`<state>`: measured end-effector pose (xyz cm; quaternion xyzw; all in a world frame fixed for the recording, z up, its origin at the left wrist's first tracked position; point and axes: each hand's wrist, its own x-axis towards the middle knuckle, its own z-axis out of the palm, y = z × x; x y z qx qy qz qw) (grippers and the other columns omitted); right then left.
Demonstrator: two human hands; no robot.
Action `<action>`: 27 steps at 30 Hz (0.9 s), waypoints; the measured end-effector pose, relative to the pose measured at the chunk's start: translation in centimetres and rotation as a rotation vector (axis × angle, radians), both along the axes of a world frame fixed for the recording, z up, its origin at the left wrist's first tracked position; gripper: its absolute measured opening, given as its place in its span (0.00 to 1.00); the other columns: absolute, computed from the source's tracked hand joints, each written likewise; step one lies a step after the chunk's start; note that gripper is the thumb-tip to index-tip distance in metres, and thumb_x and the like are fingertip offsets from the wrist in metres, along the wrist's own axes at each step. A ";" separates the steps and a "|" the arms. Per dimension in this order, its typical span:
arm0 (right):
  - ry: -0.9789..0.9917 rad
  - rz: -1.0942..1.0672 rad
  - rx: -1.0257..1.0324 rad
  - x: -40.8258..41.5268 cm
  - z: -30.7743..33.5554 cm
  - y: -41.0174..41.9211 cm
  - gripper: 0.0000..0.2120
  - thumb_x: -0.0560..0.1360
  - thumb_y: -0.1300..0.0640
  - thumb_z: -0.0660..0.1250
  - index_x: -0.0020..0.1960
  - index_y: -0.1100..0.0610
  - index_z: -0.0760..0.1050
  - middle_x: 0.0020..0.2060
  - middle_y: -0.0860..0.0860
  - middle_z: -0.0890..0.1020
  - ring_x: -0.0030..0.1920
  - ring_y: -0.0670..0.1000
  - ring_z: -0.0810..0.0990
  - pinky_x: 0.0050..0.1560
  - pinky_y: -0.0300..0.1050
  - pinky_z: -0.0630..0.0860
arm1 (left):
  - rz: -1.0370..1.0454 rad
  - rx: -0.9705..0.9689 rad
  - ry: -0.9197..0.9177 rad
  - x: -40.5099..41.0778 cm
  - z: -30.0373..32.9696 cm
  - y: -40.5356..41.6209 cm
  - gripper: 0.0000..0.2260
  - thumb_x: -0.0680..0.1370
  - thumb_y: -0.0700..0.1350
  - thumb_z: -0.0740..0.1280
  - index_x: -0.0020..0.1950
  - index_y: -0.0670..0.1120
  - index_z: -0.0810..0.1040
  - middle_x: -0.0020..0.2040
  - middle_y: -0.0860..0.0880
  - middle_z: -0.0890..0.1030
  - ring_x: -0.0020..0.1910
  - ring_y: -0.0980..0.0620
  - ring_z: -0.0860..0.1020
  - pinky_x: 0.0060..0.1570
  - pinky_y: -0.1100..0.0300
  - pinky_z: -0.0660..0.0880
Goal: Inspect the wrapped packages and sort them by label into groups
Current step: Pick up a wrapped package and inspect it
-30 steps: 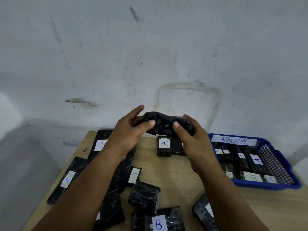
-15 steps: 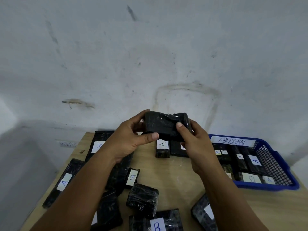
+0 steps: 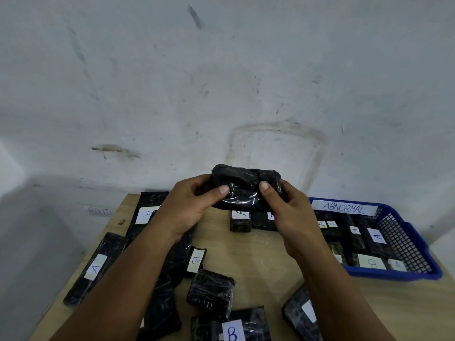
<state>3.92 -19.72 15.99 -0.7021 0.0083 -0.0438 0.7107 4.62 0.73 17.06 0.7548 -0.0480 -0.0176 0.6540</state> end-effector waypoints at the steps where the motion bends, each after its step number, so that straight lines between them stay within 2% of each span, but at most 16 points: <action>1: -0.010 0.002 -0.006 -0.1 -0.1 -0.1 0.11 0.82 0.53 0.68 0.63 0.53 0.82 0.53 0.48 0.89 0.56 0.47 0.87 0.59 0.46 0.82 | -0.022 -0.013 -0.004 -0.1 0.1 0.0 0.17 0.71 0.54 0.74 0.60 0.55 0.84 0.55 0.56 0.87 0.57 0.59 0.83 0.66 0.56 0.74; 4: -0.002 0.045 -0.025 -0.1 -0.1 -0.2 0.13 0.81 0.50 0.69 0.65 0.47 0.80 0.55 0.44 0.88 0.58 0.43 0.85 0.61 0.47 0.81 | 0.015 -0.047 -0.040 0.3 -0.1 0.1 0.18 0.70 0.53 0.74 0.60 0.56 0.83 0.55 0.55 0.87 0.58 0.58 0.83 0.67 0.54 0.75; 6: 0.047 0.084 -0.044 -0.3 0.1 -0.2 0.18 0.77 0.39 0.69 0.65 0.38 0.79 0.54 0.37 0.86 0.56 0.36 0.83 0.59 0.45 0.79 | 0.059 -0.002 -0.082 0.6 -0.5 0.3 0.17 0.72 0.49 0.76 0.60 0.60 0.82 0.57 0.57 0.86 0.60 0.59 0.82 0.69 0.51 0.74; 8: 0.090 0.094 -0.059 -0.4 0.3 -0.2 0.21 0.73 0.31 0.67 0.65 0.35 0.79 0.53 0.34 0.85 0.53 0.32 0.82 0.59 0.46 0.78 | 0.064 0.054 -0.103 0.8 -0.9 0.6 0.21 0.75 0.42 0.76 0.63 0.62 0.79 0.58 0.59 0.85 0.62 0.61 0.81 0.70 0.51 0.74; 10: 0.096 0.049 -0.016 -0.2 0.3 -0.2 0.17 0.78 0.36 0.67 0.62 0.40 0.82 0.50 0.37 0.87 0.50 0.34 0.84 0.54 0.43 0.80 | 0.018 0.078 -0.096 1.0 -1.3 0.9 0.25 0.75 0.42 0.76 0.67 0.62 0.78 0.61 0.59 0.84 0.64 0.60 0.79 0.71 0.50 0.72; 13: 0.055 -0.051 0.048 -0.2 0.1 0.0 0.10 0.81 0.50 0.70 0.61 0.50 0.84 0.46 0.47 0.89 0.44 0.40 0.87 0.39 0.33 0.79 | -0.080 0.171 -0.033 0.6 -1.1 0.8 0.30 0.68 0.59 0.79 0.69 0.67 0.75 0.62 0.63 0.83 0.66 0.63 0.77 0.71 0.54 0.70; 15: 0.018 -0.067 0.025 -0.2 -0.2 0.0 0.11 0.81 0.52 0.70 0.62 0.52 0.83 0.48 0.51 0.89 0.47 0.44 0.87 0.42 0.34 0.80 | -0.090 0.192 0.025 0.3 -0.7 0.3 0.20 0.68 0.66 0.74 0.60 0.71 0.78 0.57 0.67 0.83 0.60 0.68 0.78 0.68 0.58 0.71; 17: 0.012 -0.051 0.010 -0.2 -0.6 0.2 0.13 0.80 0.51 0.71 0.64 0.51 0.82 0.50 0.51 0.88 0.52 0.47 0.87 0.51 0.40 0.83 | -0.016 0.216 0.008 0.3 -0.4 -0.2 0.14 0.69 0.70 0.68 0.53 0.71 0.81 0.53 0.68 0.84 0.57 0.68 0.80 0.65 0.57 0.73; 19: 0.032 -0.041 0.001 -0.2 -0.6 0.2 0.19 0.78 0.48 0.73 0.68 0.49 0.79 0.53 0.50 0.87 0.54 0.46 0.86 0.58 0.44 0.82 | 0.039 0.197 -0.009 0.3 -0.5 -0.3 0.15 0.71 0.69 0.67 0.53 0.65 0.84 0.51 0.65 0.85 0.55 0.65 0.82 0.64 0.55 0.74; 20: 0.036 -0.034 -0.009 -0.3 -0.5 0.1 0.21 0.77 0.47 0.74 0.69 0.47 0.78 0.54 0.49 0.86 0.55 0.44 0.86 0.58 0.42 0.81 | 0.047 0.167 -0.005 0.3 -0.6 -0.3 0.14 0.72 0.66 0.68 0.53 0.62 0.85 0.51 0.64 0.86 0.54 0.64 0.82 0.63 0.55 0.75; 23: 0.008 -0.007 -0.050 -0.3 -0.4 -0.2 0.23 0.77 0.50 0.75 0.70 0.45 0.76 0.54 0.48 0.85 0.52 0.42 0.86 0.51 0.34 0.81 | 0.001 0.067 0.019 0.3 -0.5 0.1 0.17 0.70 0.60 0.74 0.56 0.55 0.85 0.53 0.58 0.87 0.56 0.61 0.83 0.66 0.55 0.74; 25: -0.017 -0.015 -0.090 -0.3 -0.6 -0.5 0.22 0.77 0.52 0.75 0.69 0.45 0.76 0.53 0.50 0.86 0.52 0.42 0.86 0.50 0.34 0.80 | -0.034 0.063 0.059 0.4 -0.3 0.3 0.21 0.69 0.60 0.77 0.58 0.53 0.85 0.55 0.56 0.87 0.58 0.58 0.83 0.69 0.52 0.73; 27: -0.027 -0.013 -0.103 -0.2 -0.7 -0.6 0.23 0.76 0.51 0.75 0.70 0.43 0.75 0.54 0.49 0.86 0.53 0.43 0.86 0.52 0.37 0.79 | -0.067 0.081 0.089 0.4 -0.1 0.3 0.16 0.71 0.57 0.76 0.56 0.53 0.86 0.54 0.56 0.87 0.56 0.59 0.84 0.68 0.53 0.73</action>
